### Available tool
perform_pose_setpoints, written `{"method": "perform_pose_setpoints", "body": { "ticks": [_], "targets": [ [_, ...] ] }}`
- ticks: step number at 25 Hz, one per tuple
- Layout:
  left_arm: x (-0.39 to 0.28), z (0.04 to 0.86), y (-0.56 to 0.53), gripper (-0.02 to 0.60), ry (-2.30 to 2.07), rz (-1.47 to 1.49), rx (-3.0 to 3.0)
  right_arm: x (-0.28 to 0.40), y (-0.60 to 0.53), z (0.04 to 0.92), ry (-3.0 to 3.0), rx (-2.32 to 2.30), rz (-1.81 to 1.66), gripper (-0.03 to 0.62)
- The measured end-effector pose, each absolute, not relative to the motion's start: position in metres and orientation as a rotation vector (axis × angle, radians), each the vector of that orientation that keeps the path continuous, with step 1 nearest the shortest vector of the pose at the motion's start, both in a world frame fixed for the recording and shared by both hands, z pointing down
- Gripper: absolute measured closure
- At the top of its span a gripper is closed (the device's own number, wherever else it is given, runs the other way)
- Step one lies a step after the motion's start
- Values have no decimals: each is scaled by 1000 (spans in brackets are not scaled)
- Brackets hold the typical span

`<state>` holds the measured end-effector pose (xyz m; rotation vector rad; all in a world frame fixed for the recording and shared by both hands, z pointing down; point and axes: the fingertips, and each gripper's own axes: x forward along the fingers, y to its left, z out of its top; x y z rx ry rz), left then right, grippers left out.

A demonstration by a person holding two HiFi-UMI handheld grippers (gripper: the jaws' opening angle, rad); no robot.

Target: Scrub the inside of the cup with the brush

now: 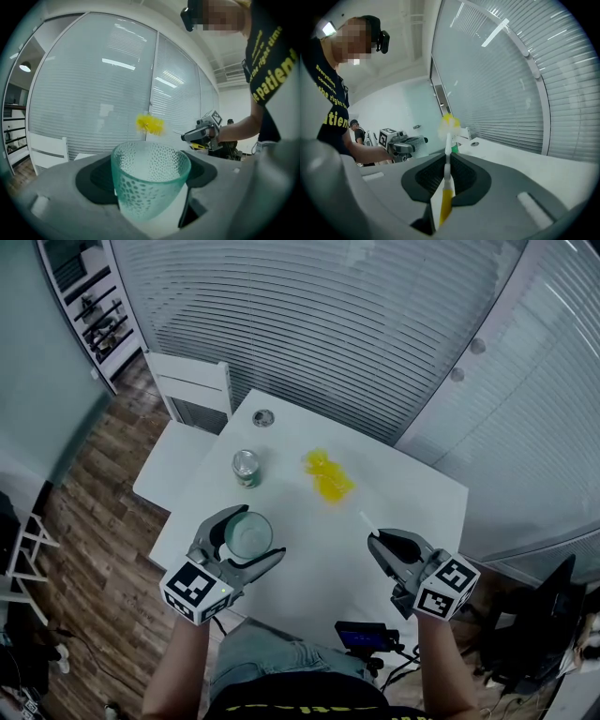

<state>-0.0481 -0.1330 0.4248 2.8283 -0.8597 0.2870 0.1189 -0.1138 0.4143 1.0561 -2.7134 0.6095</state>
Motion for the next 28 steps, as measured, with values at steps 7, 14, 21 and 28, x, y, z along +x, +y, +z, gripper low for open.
{"method": "perform_pose_setpoints", "body": {
  "ticks": [7,14,21,28],
  "targets": [
    [-50,424,-131,165,-844,270,2838,116,-115,413,-2716,1063,599,560],
    [-48,427,-130,164,-834,276,2830,116,-116,414,-2717,1057,599,560],
    [-47,428,-129,165,-824,276,2835,114,-116,415,-2713,1046,599,560],
    [-46,432,-128,164,-825,283,2828,115,-116,414,-2724,1048,617,560]
  ]
}}
